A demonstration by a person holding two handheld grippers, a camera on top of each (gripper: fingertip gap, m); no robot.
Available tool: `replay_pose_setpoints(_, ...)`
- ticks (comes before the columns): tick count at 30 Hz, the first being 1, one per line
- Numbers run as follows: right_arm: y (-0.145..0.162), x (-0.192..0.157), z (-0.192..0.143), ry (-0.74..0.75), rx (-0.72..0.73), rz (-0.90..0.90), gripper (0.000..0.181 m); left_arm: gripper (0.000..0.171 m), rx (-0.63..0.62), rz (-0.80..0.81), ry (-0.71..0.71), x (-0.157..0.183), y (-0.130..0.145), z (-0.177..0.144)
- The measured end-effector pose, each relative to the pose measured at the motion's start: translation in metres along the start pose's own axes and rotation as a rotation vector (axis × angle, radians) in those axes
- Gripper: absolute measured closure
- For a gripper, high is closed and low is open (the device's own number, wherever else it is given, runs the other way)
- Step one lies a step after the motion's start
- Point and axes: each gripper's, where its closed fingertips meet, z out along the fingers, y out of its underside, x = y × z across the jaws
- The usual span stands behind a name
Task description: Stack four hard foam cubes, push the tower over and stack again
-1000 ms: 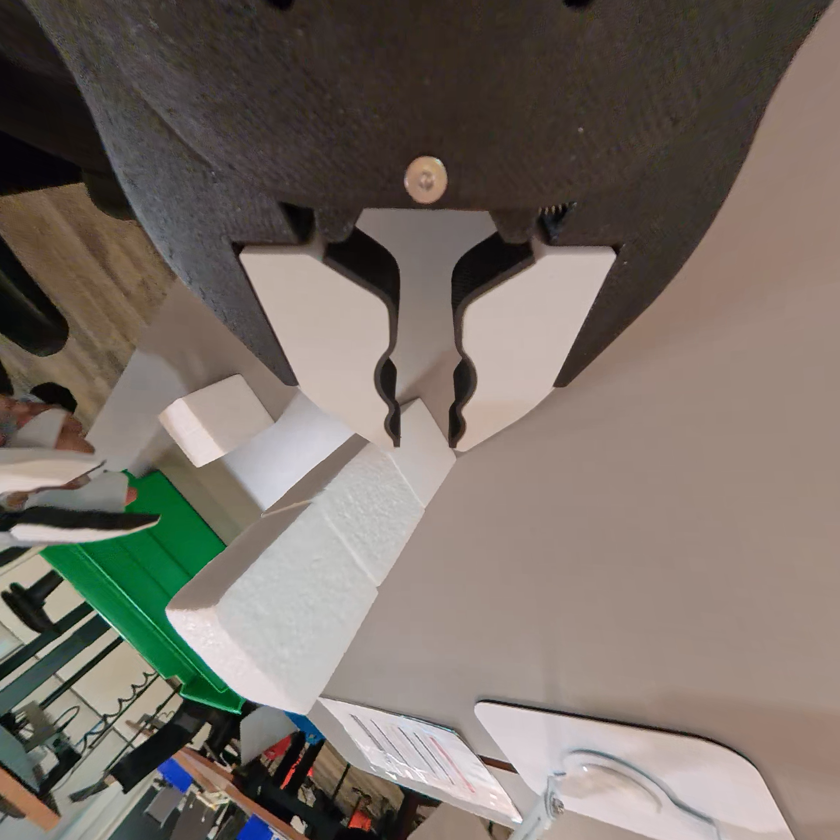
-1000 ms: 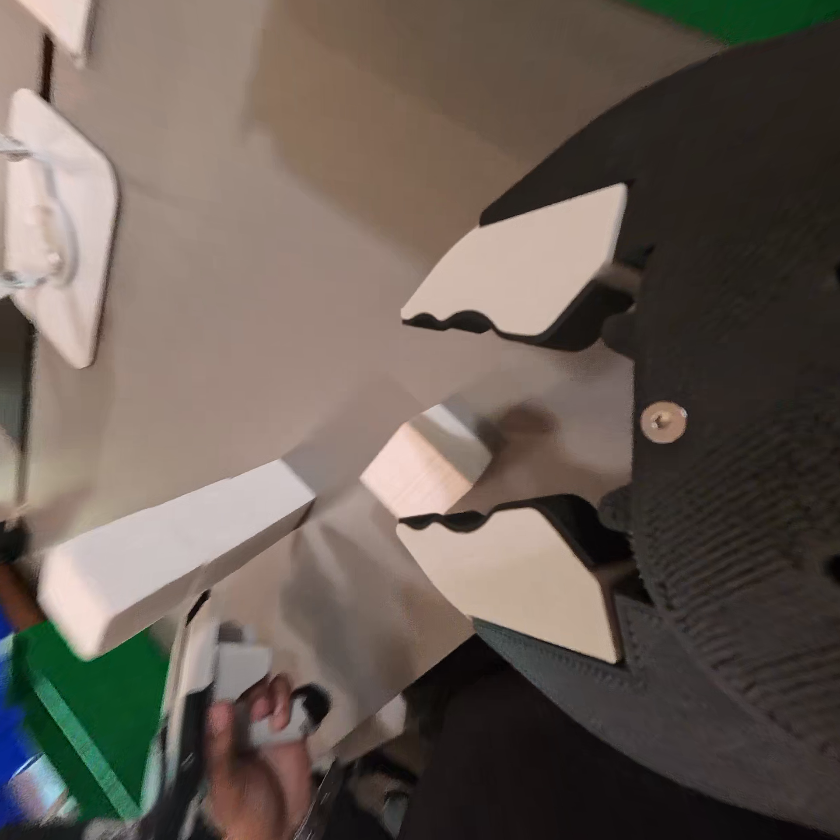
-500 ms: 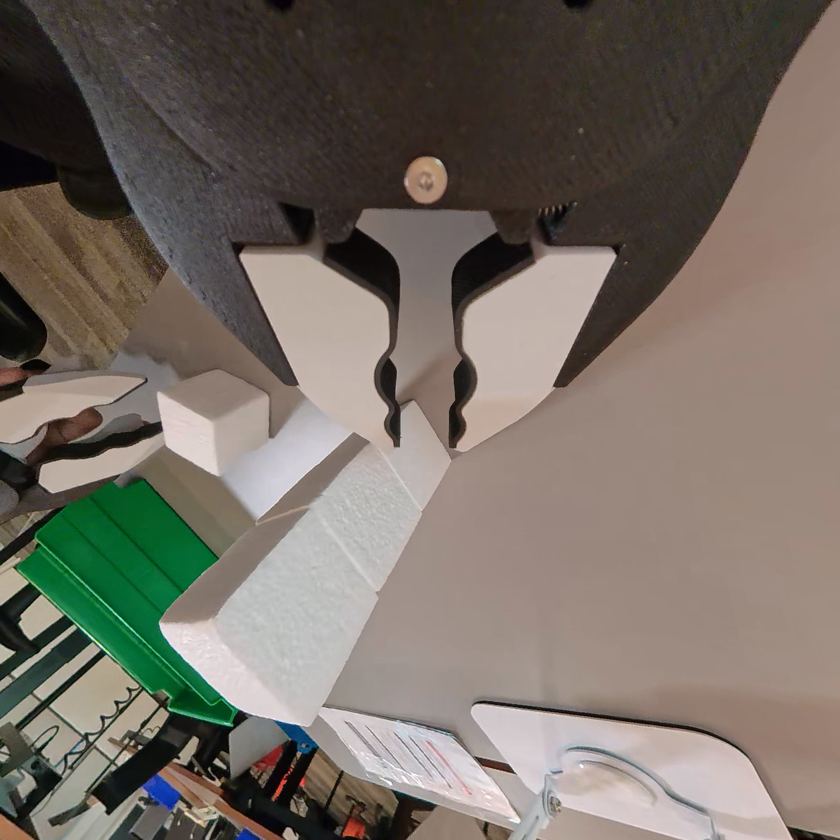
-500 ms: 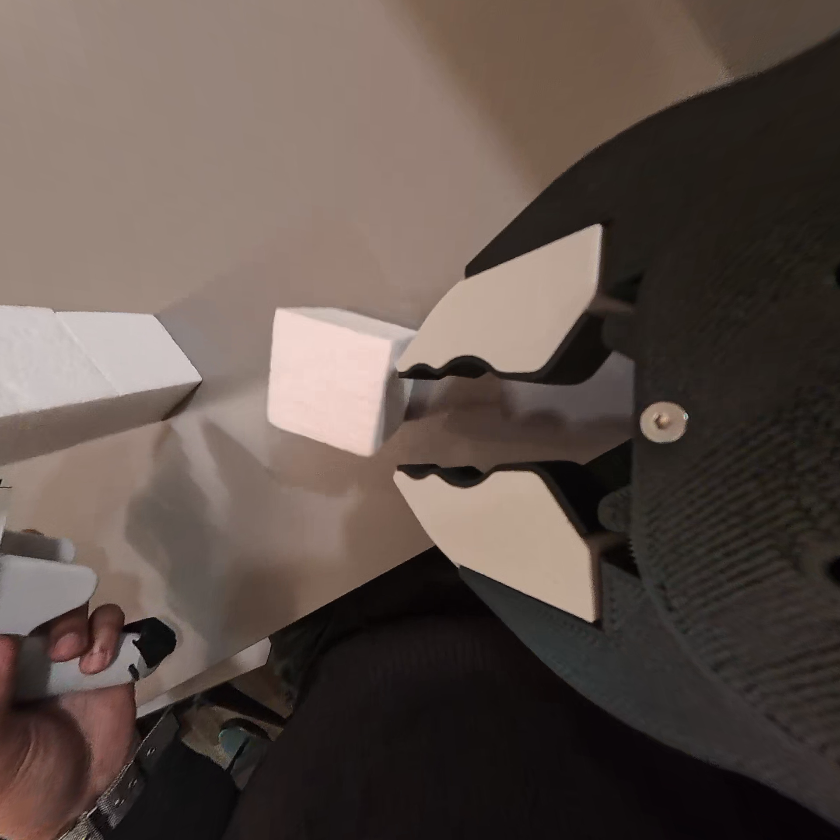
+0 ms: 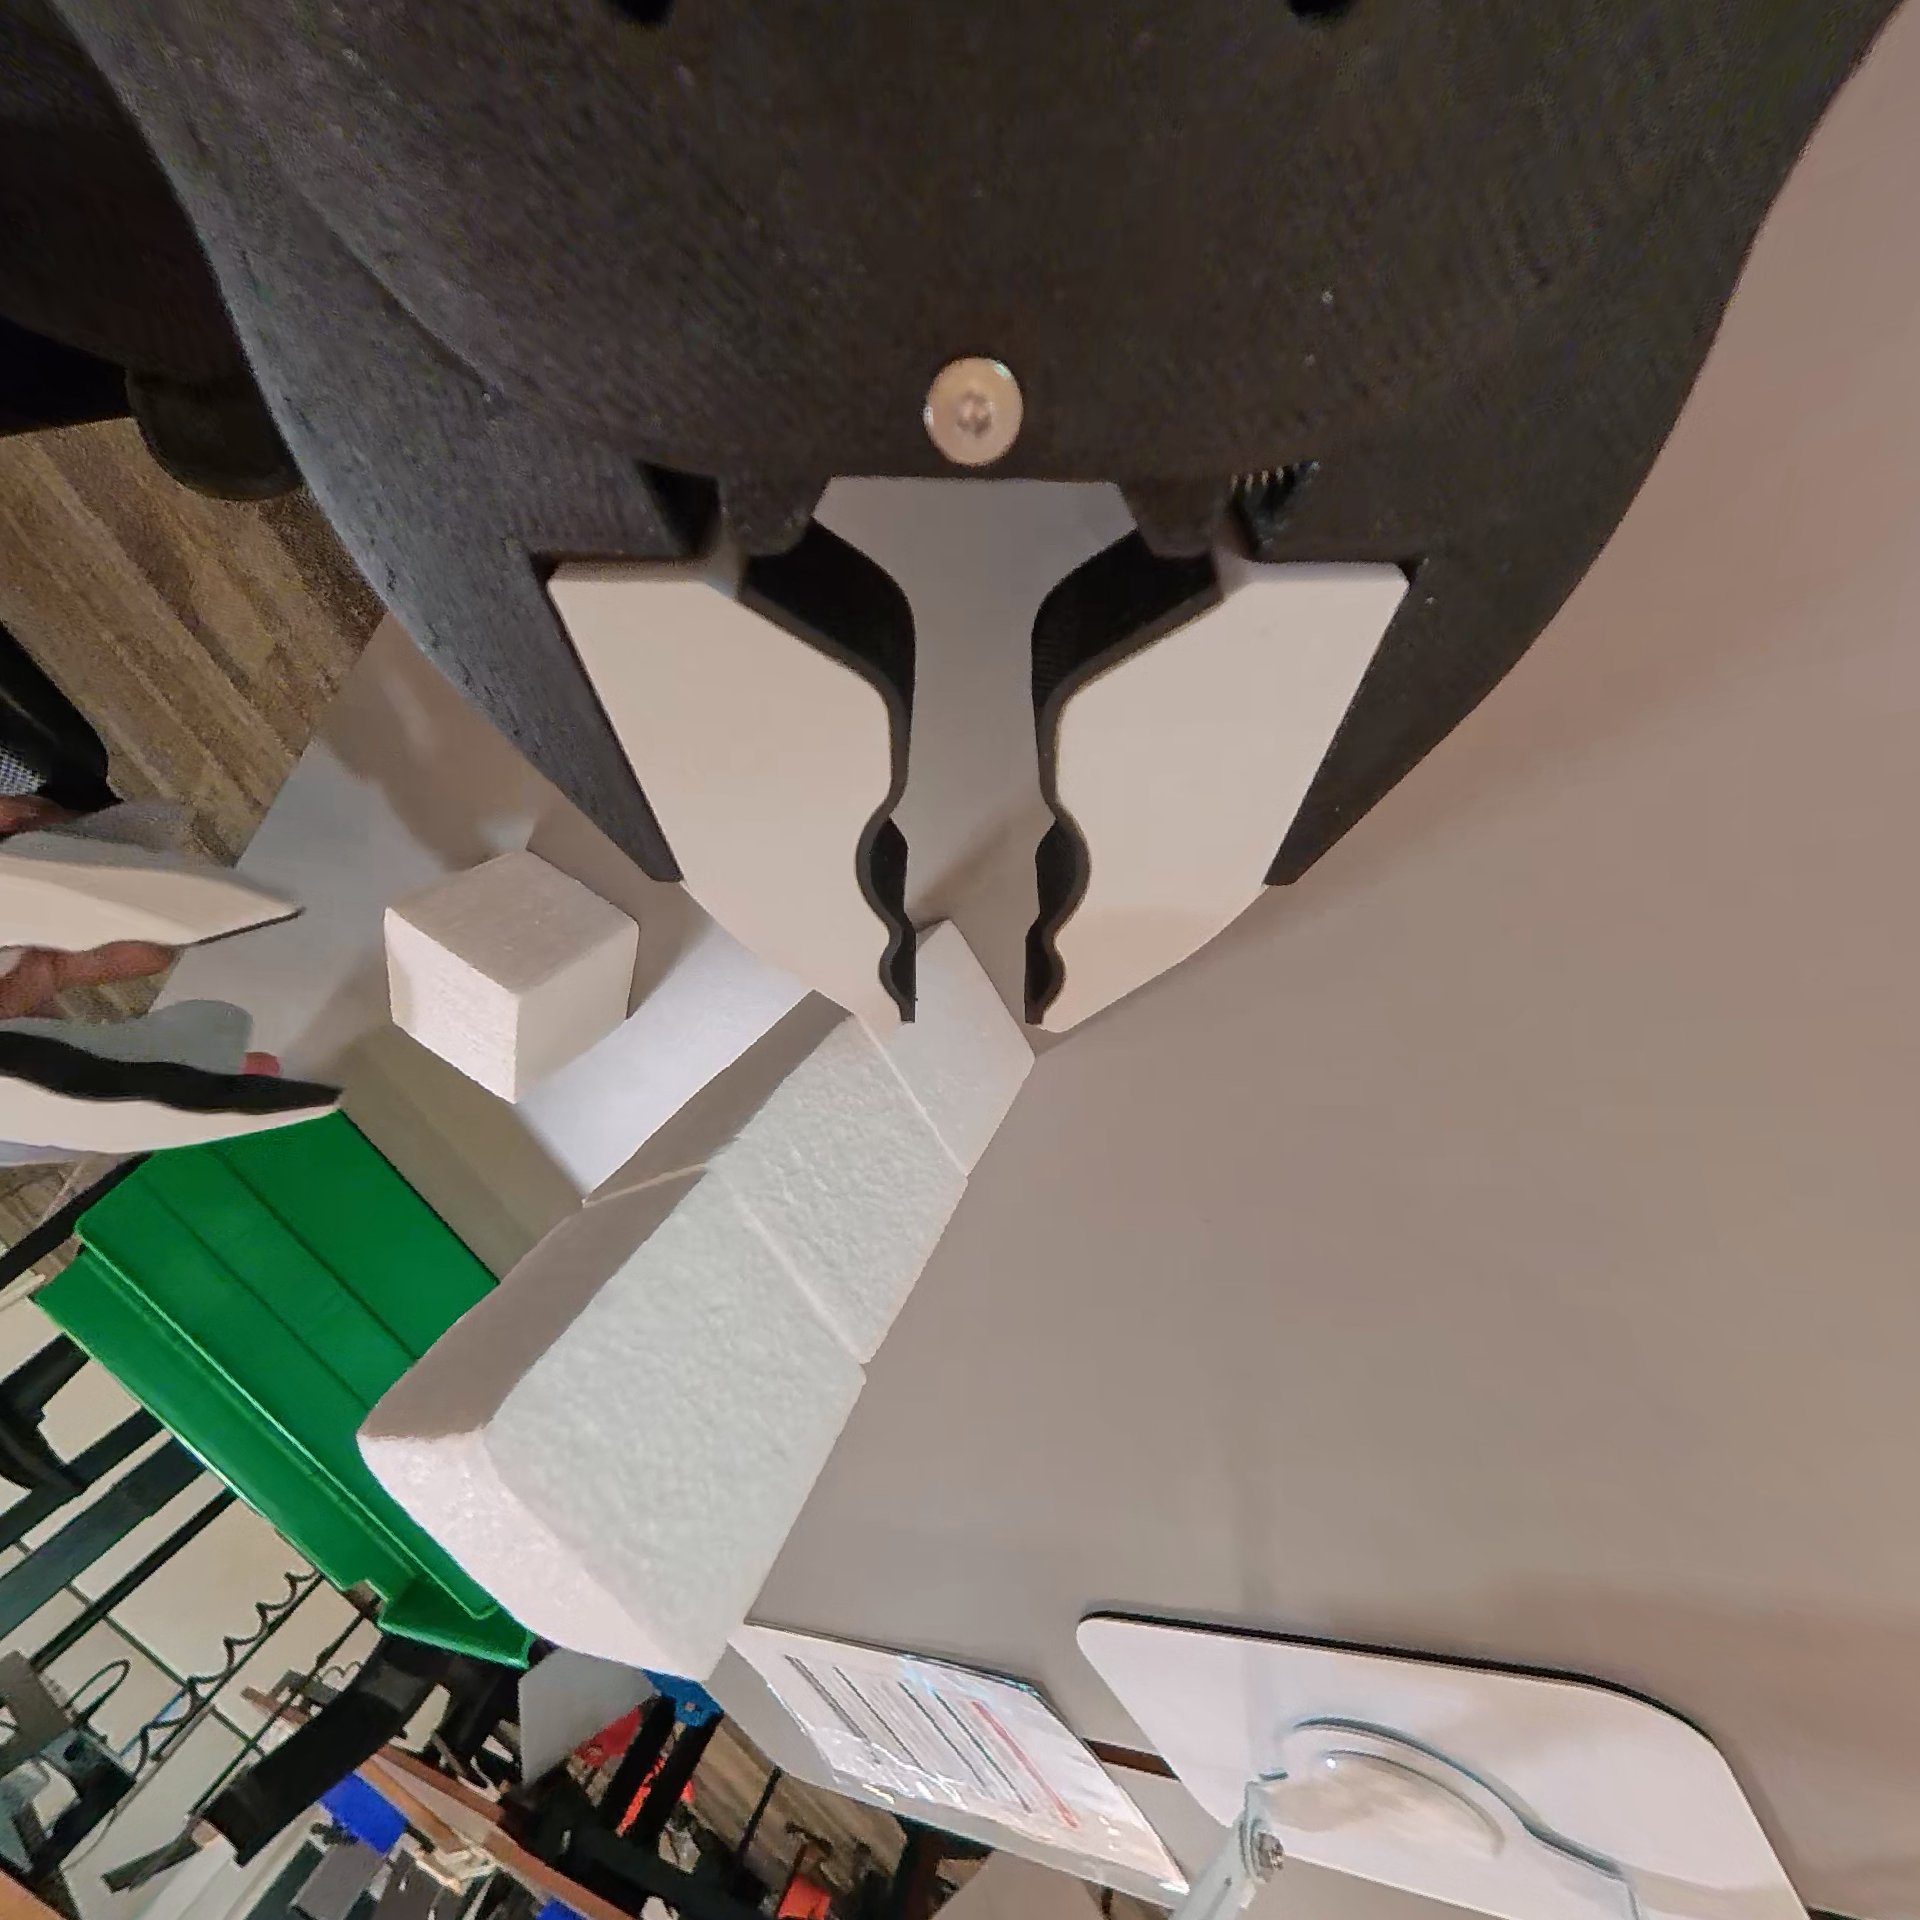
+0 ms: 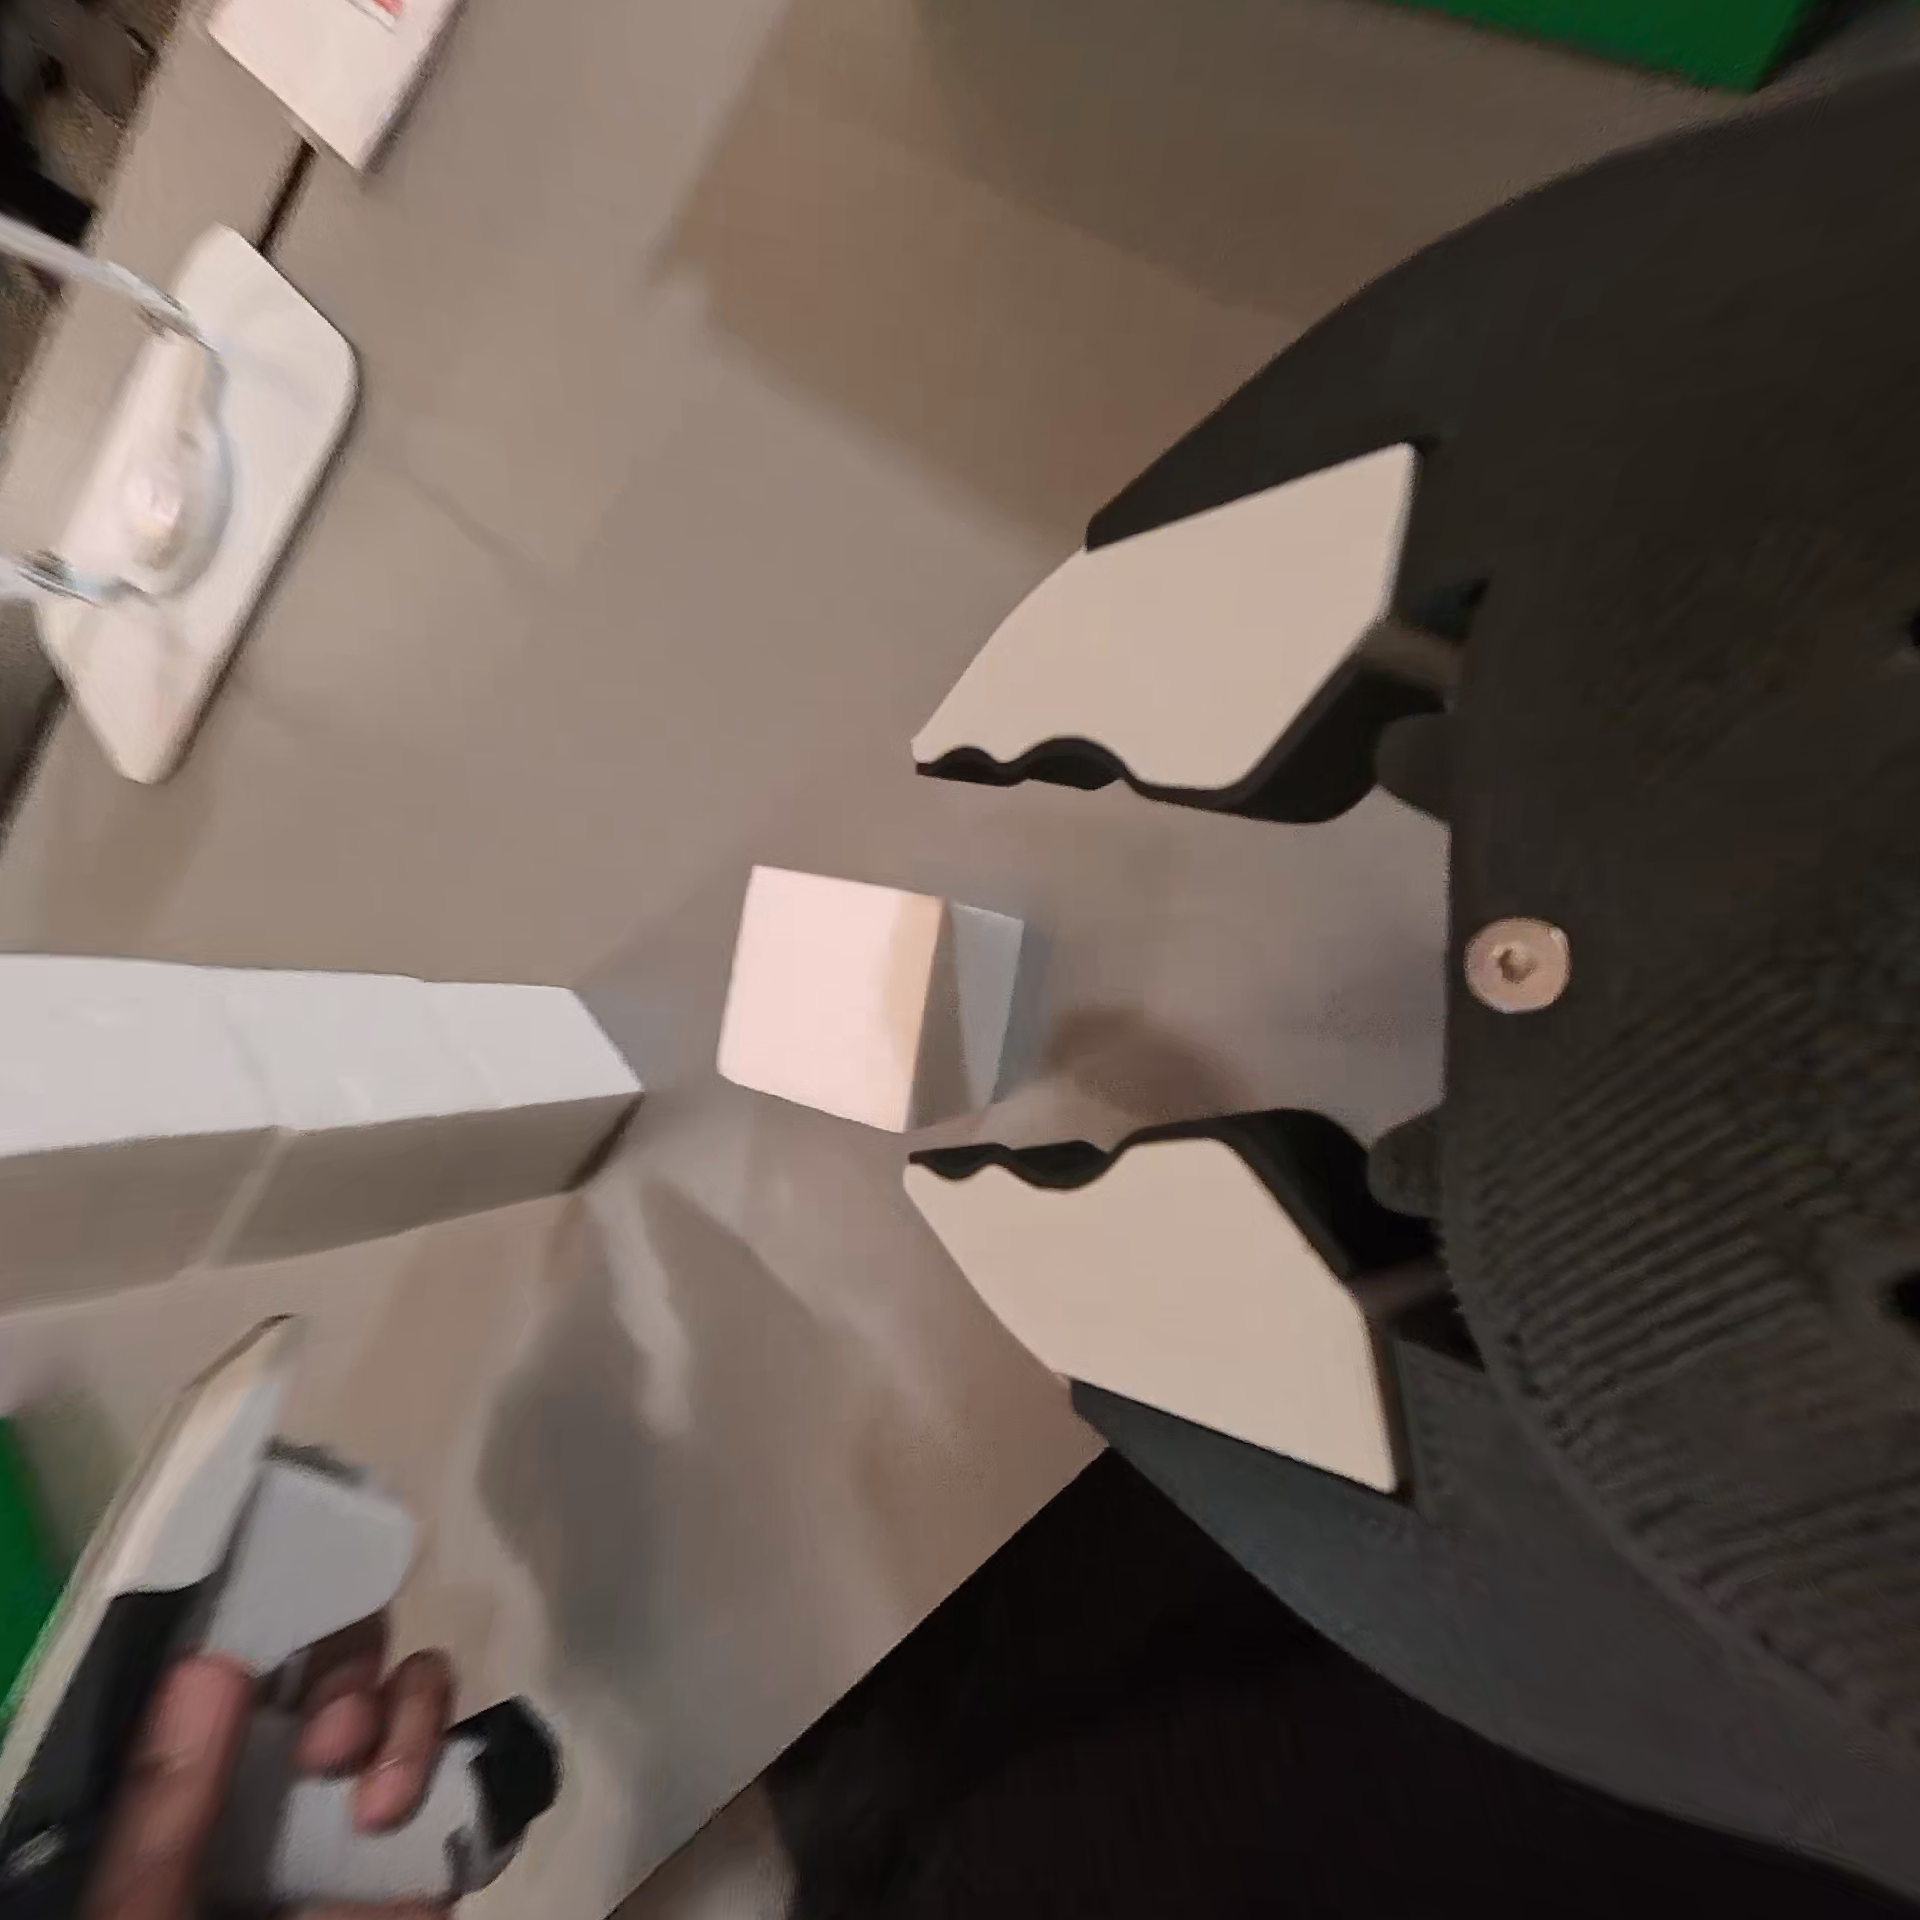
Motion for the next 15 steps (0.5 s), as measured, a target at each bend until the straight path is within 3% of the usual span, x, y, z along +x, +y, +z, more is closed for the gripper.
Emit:
replay_pose_setpoints(3, 0.015, -0.001, 0.015, 0.022, -0.113, -0.041, 0.108, 0.15, -0.001, 0.025, -0.002, 0.004, 0.001, 0.0)
replay_pose_setpoints(9, 0.02, -0.013, 0.033, 0.024, -0.13, -0.045, 0.113, 0.151, 0.018, 0.06, -0.016, 0.005, -0.002, -0.001)
replay_pose_setpoints(11, 0.022, -0.002, 0.038, 0.11, -0.16, -0.081, 0.123, 0.151, 0.017, 0.057, -0.013, 0.006, -0.002, -0.001)
replay_pose_setpoints(15, 0.008, 0.019, 0.047, 0.186, -0.117, -0.165, 0.123, 0.151, 0.019, 0.067, -0.012, 0.007, -0.001, -0.001)
